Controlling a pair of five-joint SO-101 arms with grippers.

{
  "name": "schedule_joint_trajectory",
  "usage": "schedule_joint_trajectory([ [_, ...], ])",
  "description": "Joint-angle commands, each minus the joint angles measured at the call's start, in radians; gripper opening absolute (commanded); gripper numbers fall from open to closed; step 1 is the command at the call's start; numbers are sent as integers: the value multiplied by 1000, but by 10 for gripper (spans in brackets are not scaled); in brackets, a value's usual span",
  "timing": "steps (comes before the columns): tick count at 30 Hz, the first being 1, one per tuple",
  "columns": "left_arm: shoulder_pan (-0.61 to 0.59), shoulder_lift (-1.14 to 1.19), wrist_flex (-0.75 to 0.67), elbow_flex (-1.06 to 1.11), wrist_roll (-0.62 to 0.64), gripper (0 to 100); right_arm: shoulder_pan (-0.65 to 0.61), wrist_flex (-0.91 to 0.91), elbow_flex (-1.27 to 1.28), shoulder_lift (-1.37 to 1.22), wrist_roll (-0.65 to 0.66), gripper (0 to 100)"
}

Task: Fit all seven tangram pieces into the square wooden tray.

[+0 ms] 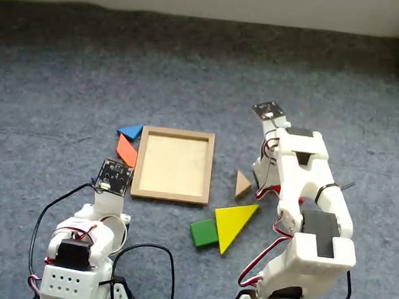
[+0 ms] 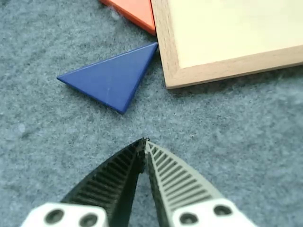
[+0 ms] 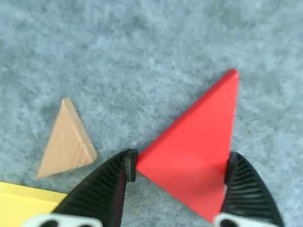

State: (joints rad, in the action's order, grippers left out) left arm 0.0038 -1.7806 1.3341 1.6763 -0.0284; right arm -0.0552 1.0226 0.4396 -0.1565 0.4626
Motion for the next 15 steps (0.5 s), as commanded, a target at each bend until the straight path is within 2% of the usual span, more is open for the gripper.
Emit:
schedule_joint_trajectory([
  [1,13,-35,6,19,11,5,-13,-21,-13,48,-12,220],
  [5,13,-35,6,19,11,5,-13,-8,-15,50,-12,220],
  [9,13,-35,6,19,11,5,-15,84,-50,68,-12,220],
  [15,13,-35,6,19,11,5,-19,142,-101,228,-18,220],
])
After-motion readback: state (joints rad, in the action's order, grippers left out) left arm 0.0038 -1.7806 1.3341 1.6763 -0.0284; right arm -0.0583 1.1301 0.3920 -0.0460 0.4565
